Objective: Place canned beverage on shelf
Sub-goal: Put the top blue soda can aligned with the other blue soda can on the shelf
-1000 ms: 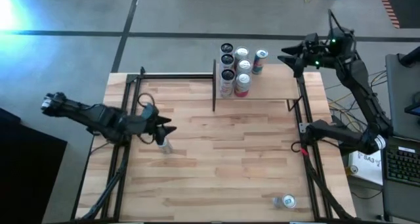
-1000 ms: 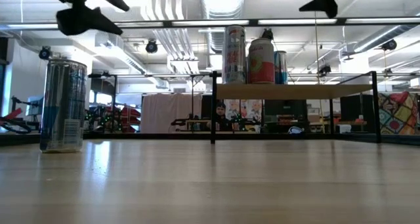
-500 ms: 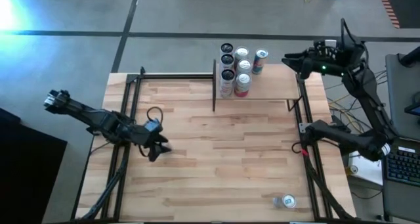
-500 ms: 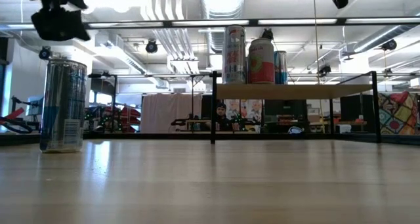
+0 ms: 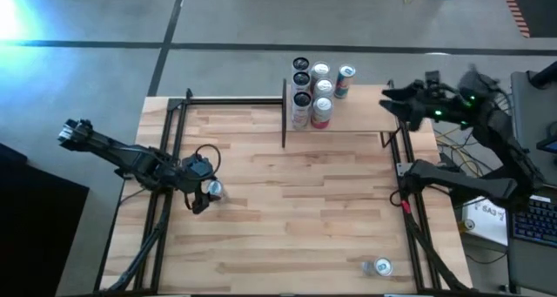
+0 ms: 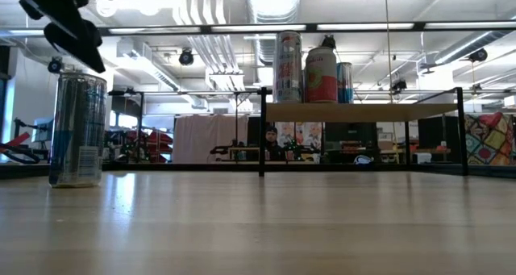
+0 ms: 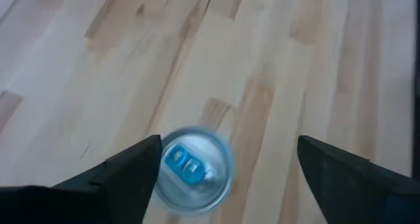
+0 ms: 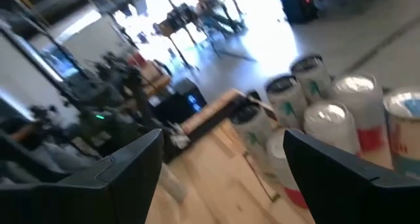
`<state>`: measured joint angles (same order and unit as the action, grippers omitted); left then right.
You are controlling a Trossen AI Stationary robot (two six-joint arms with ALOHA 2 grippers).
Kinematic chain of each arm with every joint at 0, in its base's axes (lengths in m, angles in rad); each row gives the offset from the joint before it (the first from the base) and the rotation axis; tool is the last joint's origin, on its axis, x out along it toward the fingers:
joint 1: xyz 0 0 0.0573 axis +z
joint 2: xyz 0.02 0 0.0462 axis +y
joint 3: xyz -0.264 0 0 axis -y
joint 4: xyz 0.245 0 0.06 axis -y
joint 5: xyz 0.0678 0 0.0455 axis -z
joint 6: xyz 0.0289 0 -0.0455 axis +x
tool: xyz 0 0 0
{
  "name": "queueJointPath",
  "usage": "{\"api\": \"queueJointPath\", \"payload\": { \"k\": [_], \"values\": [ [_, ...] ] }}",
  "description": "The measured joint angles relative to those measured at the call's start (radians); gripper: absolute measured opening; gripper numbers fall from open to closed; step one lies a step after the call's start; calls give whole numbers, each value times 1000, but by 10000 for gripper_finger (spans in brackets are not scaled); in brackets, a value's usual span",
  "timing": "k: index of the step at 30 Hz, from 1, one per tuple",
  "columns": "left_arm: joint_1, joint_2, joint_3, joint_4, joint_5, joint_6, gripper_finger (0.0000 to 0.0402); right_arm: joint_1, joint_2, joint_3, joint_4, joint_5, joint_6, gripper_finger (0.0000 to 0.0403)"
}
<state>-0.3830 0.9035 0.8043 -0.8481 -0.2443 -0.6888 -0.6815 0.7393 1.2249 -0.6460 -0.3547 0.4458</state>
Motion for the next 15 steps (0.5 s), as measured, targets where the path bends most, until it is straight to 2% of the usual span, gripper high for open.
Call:
{"api": "queueJointPath", "payload": {
  "k": [7,15],
  "values": [
    [0,7,-20,-59,-8,0,374,148,40,-20,95,190,-27,304],
    [1,57,-117,0,-10,-22,368,167,107,-19,164,202,-50,306]
  ]
}}
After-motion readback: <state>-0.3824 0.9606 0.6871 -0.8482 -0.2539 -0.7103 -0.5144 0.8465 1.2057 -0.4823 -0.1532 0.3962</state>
